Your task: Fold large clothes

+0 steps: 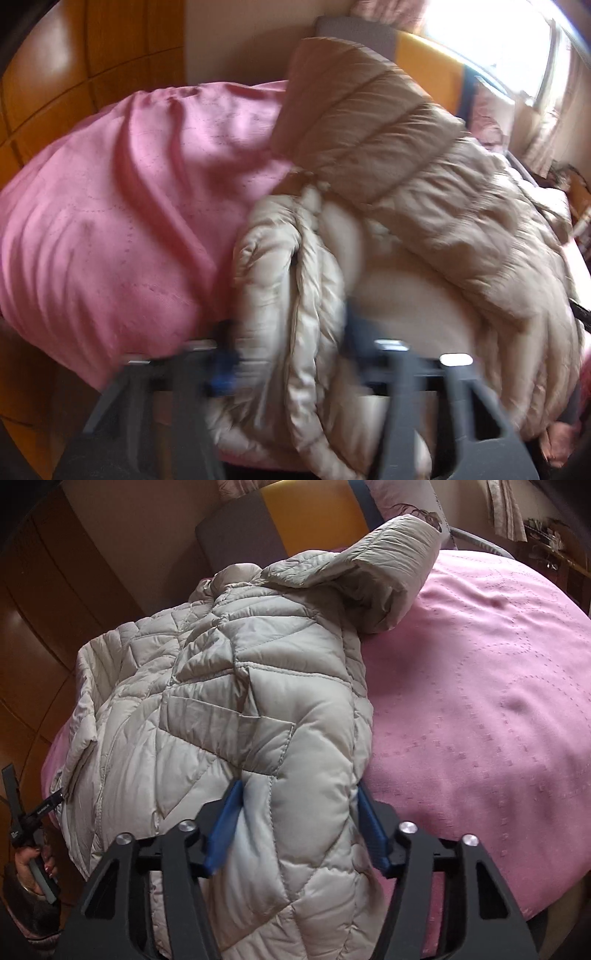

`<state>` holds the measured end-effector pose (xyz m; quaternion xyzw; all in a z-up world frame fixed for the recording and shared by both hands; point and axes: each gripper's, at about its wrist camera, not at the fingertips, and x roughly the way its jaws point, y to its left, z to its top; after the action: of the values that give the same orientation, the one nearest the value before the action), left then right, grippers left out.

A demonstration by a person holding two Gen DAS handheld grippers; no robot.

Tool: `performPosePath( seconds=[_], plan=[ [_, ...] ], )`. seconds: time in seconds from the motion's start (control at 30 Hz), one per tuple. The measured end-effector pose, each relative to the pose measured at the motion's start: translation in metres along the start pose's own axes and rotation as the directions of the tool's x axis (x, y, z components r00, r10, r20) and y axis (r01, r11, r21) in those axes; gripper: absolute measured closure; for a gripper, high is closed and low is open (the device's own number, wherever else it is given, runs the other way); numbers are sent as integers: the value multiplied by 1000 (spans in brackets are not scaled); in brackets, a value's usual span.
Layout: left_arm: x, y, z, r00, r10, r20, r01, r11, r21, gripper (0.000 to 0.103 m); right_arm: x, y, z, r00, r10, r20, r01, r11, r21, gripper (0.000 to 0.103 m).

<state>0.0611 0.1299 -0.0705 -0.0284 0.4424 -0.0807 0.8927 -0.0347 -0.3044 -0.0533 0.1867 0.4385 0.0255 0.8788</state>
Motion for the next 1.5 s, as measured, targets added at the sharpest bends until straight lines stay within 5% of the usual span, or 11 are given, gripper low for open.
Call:
performPosePath(
  seconds=[0.2, 0.33, 0.47, 0.53, 0.6, 0.7, 0.87, 1.07, 1.1, 1.27, 1.5],
  plan=[
    [-40, -12, -18, 992, -124, -21, 124, 992, -28, 88, -37, 3, 20, 998, -35, 56, 41, 993, -113, 78],
    [-29, -9, -36, 992, -117, -48, 115, 993, -36, 87, -22, -6, 17, 999, -40, 6, 40, 994, -99, 78],
    [-28, -5, -37, 998, -39, -39, 37, 998, -49, 51, -2, -20, 8, 998, -62, -26, 61, 997, -40, 43],
    [-39, -2, -33, 1000, 15, -8, -16, 998, -61, 29, -9, -20, 13, 998, -56, 2, 56, 998, -30, 40],
    [-58, 5, -32, 997, 49, 57, -44, 996, -83, 24, -25, -17, 23, 993, -90, 82, 91, 996, -9, 14],
    [-82, -5, -25, 986, 78, 149, -69, 996, -65, 13, -48, -7, 40, 967, -98, 233, 93, 995, 30, 2],
    [-79, -71, -4, 979, -67, 193, 44, 992, 122, 11, -12, 28, 60, 978, -60, 201, 64, 998, -14, 2],
    [-24, -163, -1, 987, -78, 141, 12, 909, 416, 11, 54, 67, 57, 977, -99, 190, 134, 975, -180, 2],
    [-11, -169, -1, 989, -48, 138, -17, 899, 438, 11, 65, 69, 55, 976, -124, 181, 160, 966, -201, 2],
    [16, -152, 12, 996, -35, 81, 3, 931, 365, 84, 93, 62, 43, 976, -147, 162, 181, 959, -219, 2],
    [-28, -61, 57, 976, -54, 212, 36, 996, 87, 89, 92, 59, 41, 977, -124, 175, 160, 965, -210, 2]
  ],
)
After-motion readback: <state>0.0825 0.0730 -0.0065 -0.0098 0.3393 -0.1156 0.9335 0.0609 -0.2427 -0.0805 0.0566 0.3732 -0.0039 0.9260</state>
